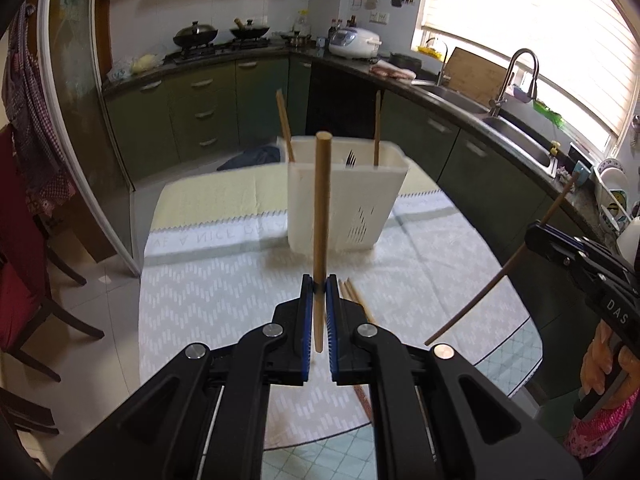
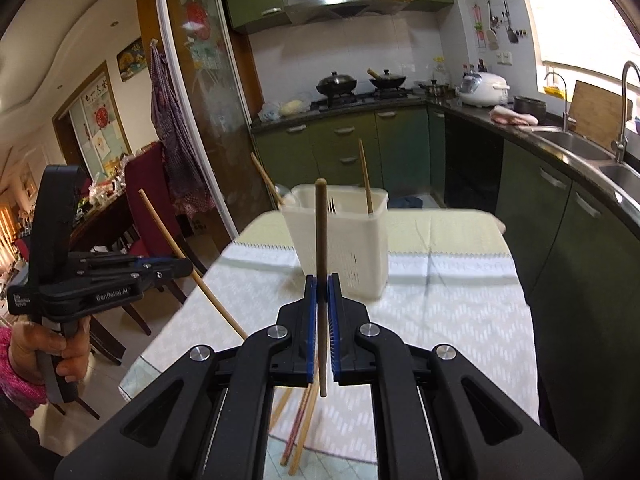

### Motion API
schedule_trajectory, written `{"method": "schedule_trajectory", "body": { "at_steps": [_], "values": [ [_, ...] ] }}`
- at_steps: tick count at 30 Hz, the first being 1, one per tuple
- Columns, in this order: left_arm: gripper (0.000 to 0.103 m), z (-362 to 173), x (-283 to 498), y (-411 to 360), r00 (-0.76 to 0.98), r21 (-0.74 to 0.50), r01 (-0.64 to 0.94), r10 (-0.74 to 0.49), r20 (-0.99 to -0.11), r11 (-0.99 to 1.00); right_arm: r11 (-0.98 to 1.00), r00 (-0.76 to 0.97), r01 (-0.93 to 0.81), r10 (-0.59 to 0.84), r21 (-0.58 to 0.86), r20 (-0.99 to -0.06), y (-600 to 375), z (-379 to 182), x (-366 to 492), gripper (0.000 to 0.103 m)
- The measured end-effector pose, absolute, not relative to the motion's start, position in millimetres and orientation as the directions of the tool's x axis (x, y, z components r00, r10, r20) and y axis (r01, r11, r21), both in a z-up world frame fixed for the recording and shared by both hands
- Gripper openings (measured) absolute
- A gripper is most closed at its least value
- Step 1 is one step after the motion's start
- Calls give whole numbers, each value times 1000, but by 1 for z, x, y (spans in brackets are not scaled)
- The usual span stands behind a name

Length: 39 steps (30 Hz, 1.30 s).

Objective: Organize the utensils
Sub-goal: 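Lift both chopsticks upright over the white basket and open both tools to drop them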

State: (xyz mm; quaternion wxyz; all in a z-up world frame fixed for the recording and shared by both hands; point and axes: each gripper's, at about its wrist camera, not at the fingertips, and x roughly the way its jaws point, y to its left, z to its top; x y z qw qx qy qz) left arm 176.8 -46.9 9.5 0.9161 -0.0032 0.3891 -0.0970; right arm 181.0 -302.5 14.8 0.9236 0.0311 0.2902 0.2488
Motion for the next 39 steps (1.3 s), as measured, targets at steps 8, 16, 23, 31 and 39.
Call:
{"method": "schedule_trajectory", "body": {
  "at_steps": [8,16,23,31,39],
  "values": [
    [6,88,195,-65,770,-52,215,-202,-605,975,871,778,-460,488,170,-395,-295,88,202,6],
    [6,135,233,-84,859,-28,216,-204,-470,976,886,837,-441,465,146,-289,-284,136,246,6],
    [6,115,283,-90,867,-17,185,-172,-468,983,911,857,-391,412,128,-311,-273,128,305,6],
    [7,59,327,-83,789,-40,167,-158,-593,985,924,829,-360,380,129,-410,-262,83,350,6],
    [36,51,320,-84,777,-44,161,-154,-611,986,919,797,-377,385,114,-465,-250,55,362,7]
  ]
}}
